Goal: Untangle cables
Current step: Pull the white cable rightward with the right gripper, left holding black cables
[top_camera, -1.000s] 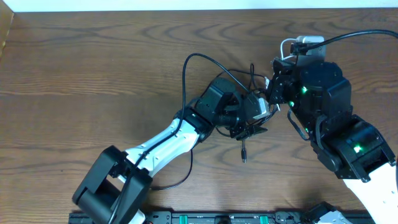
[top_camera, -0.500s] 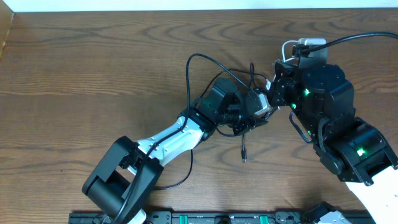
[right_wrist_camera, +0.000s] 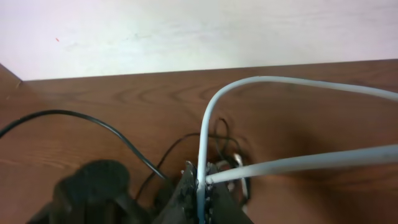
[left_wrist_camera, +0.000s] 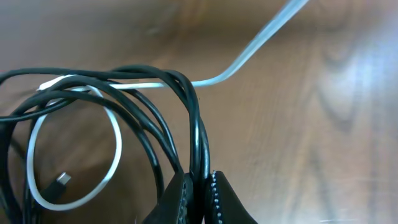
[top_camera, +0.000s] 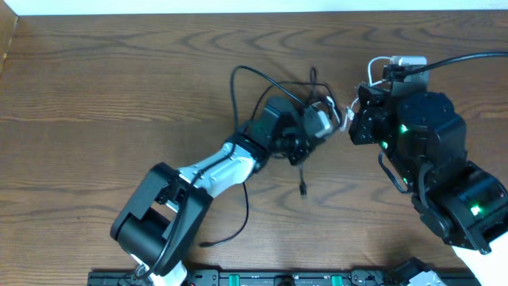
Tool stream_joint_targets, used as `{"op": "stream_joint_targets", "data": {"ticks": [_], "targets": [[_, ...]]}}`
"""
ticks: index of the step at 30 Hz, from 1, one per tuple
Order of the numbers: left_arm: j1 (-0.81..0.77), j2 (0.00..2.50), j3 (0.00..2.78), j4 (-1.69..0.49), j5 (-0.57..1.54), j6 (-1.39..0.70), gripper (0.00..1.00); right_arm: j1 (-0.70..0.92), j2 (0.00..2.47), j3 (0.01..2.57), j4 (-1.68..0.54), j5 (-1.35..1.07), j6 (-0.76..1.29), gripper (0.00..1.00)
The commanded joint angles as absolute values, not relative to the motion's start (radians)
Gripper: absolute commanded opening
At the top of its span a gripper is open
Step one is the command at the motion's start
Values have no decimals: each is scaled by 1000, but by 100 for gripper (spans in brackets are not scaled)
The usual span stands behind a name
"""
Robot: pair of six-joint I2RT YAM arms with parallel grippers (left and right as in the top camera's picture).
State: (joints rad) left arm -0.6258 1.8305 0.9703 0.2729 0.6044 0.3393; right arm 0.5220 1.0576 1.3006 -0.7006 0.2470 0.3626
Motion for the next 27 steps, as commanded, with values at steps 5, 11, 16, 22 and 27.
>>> {"op": "stream_joint_targets", "data": {"ticks": [5,11,16,22,27], "targets": [[-379,1704,972,233,586,275,7,516,1038,1322,-761,400,344,1],[-162,1600,972,123,586,275,7,511,1030,1322,-805,618,409,1],[-11,1538,972,59,587,275,7,467,998,1322,-858,779,519,1],[116,1499,972,-6,587,274,7,346,889,1322,-969,961,675,1],[149,1498,972,-15,586,266,7,243,805,1322,-1018,1120,736,1]]}}
